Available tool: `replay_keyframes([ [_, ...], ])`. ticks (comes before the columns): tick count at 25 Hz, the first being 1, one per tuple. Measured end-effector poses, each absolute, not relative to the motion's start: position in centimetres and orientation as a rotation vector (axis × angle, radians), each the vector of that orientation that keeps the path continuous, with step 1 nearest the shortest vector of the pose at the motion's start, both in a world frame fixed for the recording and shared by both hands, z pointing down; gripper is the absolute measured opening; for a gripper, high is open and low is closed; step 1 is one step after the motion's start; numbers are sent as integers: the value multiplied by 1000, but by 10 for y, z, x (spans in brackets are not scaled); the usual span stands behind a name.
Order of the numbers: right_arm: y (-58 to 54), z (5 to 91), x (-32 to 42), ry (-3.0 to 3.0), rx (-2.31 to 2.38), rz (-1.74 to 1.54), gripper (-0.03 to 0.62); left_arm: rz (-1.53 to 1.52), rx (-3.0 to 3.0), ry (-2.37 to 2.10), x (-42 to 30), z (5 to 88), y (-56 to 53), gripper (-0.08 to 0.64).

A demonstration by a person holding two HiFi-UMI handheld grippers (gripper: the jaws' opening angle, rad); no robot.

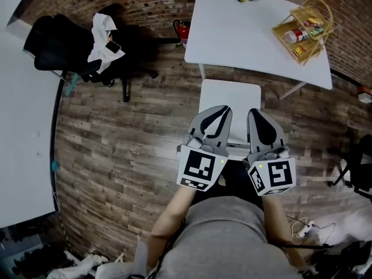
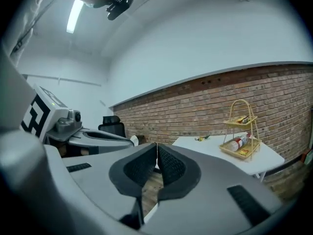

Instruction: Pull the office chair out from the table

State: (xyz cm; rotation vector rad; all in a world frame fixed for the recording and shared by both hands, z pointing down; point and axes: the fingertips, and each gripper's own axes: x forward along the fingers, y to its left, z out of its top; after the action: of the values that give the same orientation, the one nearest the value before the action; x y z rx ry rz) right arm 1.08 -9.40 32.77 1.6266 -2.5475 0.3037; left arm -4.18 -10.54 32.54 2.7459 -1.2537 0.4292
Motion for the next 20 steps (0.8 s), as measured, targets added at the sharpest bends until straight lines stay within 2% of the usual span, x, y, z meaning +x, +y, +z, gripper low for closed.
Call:
replay_keyframes([
  [9,-100,330,15,-2525,1628,347,17,485,2789,-1173,-20,330,-100,20],
  [20,-98,322,9,-2522,1639,299,15,441,2750,-1244,-30,324,-104,20],
])
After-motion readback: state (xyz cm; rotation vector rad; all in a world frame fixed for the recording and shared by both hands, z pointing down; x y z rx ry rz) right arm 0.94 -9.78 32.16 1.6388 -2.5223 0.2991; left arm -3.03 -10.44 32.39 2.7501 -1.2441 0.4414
